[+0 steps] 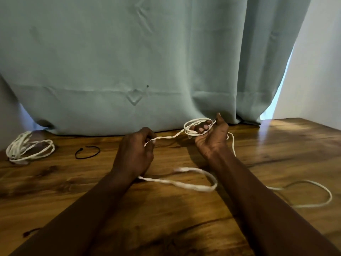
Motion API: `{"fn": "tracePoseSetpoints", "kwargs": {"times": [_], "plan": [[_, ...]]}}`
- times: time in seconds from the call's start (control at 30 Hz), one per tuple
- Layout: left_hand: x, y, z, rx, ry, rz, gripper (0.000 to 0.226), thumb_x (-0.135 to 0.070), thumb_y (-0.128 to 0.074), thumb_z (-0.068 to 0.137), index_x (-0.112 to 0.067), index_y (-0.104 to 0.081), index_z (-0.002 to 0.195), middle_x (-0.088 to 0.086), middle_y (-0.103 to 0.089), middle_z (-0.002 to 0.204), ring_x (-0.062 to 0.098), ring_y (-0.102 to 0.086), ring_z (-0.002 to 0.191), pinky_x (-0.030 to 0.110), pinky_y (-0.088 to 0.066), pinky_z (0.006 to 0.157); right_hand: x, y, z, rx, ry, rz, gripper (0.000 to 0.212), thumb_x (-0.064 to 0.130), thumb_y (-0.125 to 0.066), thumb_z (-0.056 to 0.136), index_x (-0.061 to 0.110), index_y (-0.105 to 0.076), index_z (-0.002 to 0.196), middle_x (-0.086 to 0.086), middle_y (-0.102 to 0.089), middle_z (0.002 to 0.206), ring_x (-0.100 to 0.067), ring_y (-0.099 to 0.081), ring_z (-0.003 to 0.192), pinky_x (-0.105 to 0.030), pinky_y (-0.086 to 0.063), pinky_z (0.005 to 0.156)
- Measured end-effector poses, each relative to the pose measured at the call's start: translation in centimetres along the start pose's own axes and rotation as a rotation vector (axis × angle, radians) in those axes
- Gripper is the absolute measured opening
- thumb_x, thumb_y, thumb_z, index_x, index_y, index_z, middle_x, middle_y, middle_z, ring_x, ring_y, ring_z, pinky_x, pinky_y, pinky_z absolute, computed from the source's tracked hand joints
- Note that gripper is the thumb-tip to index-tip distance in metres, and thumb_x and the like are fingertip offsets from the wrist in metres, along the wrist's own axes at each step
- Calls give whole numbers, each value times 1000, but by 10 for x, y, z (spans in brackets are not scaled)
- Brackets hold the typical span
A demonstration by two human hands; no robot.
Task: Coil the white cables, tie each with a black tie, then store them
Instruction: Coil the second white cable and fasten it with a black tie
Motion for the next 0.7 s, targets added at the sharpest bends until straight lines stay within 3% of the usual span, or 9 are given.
{"fn": "tracePoseSetpoints", "kwargs": {"times": [0.07,0.17,0.3,0.37,0.43,0.5,0.53,0.6,0.7], "plan": [[-19,-10,-2,145,-168,316,11,-23,-65,95,-26,-72,103,-1,-74,93,23,-68,88,33,-52,72,-3,-3,-6,-11,25,-101,49,44,-44,104,20,-36,63,5,-33,43,-10,-33,36,-17,-37,43],[-36,-39,-13,381,-315,476,13,-25,-62,95,-26,-71,105,-1,-73,100,23,-65,93,35,-53,74,-5,-18,-17,38,112,-353,46,46,-48,104,20,-40,68,7,-36,47,-8,-35,39,-21,-38,45],[-56,-48,-26,501,-449,352,12,-25,-60,98,-26,-72,101,-8,-71,90,12,-63,82,38,-55,72,-22,-43,-24,264,289,-909,46,78,-46,90,32,-45,87,14,-44,74,-4,-41,66,-24,-38,65],[-62,-40,-27,502,-487,270,11,-26,-60,99,-27,-71,98,-10,-72,88,7,-64,77,36,-54,69,-47,-41,-27,345,245,-1142,60,97,-40,75,42,-43,99,18,-41,96,-1,-39,86,-28,-34,79],[-63,-24,-21,418,-486,177,9,-24,-62,96,-27,-70,95,-10,-74,86,7,-66,73,35,-53,66,-67,-40,-33,418,182,-1306,68,101,-33,73,41,-41,105,16,-43,106,-9,-43,96,-37,-42,89],[-61,-8,-14,318,-503,109,8,-22,-64,92,-25,-71,94,-9,-75,83,8,-67,70,36,-53,64,-80,-46,-44,535,152,-1381,65,94,-30,82,34,-54,93,8,-59,94,-14,-57,89,-47,-50,86],[-60,0,-12,265,-519,97,7,-24,-65,89,-24,-70,94,-8,-75,81,10,-68,69,37,-53,63,-82,-50,-50,565,142,-1372,67,88,-29,87,30,-59,85,5,-64,82,-12,-61,79,-43,-51,77],[-57,17,-6,135,-508,80,16,-35,-70,83,-25,-64,94,-9,-70,74,14,-67,65,35,-52,59,-83,-55,-60,581,114,-1357,70,79,-22,90,25,-65,79,10,-62,62,-1,-57,59,-31,-42,61],[-38,28,7,67,-386,4,35,-47,-85,76,-27,-59,89,-12,-62,64,8,-60,57,30,-48,55,-87,-50,-61,567,21,-1336,66,72,-28,96,17,-61,79,13,-47,48,0,-42,42,-27,-30,52]]}}
Point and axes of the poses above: each hand's wrist, its own z-axis towards the middle knuckle, its own y-axis out of the back of the hand, x = y × z, the point moved 10 cm from there along z, towards the middle knuckle
